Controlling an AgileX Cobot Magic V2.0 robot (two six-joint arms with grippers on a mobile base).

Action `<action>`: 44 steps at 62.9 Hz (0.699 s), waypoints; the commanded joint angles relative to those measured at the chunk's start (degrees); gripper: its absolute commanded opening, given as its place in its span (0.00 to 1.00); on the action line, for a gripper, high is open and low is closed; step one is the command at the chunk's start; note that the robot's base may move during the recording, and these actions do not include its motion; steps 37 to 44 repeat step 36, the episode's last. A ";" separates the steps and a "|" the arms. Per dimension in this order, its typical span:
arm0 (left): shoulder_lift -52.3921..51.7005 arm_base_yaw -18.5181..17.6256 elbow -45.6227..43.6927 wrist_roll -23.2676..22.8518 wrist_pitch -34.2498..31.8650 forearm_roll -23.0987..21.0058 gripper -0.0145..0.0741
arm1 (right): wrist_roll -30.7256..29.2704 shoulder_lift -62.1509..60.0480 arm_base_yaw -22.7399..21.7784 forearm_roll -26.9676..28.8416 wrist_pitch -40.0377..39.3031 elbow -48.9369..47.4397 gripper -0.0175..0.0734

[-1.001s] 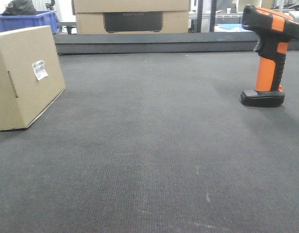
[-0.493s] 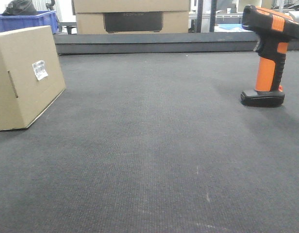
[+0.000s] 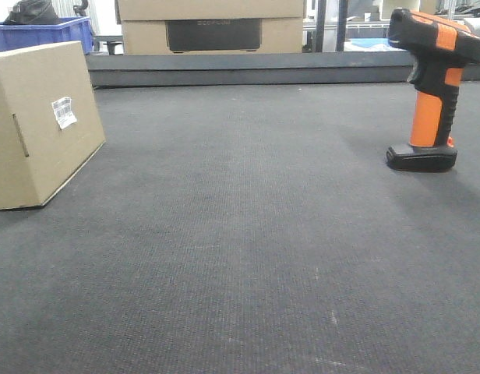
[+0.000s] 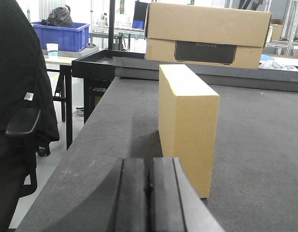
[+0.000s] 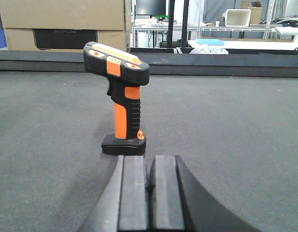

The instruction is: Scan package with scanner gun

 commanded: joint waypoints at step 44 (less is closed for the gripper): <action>-0.28 -0.28 -0.08 0.26 -0.53 -0.43 0.04 | -0.32 -0.18 -0.09 0.07 -0.78 0.18 0.01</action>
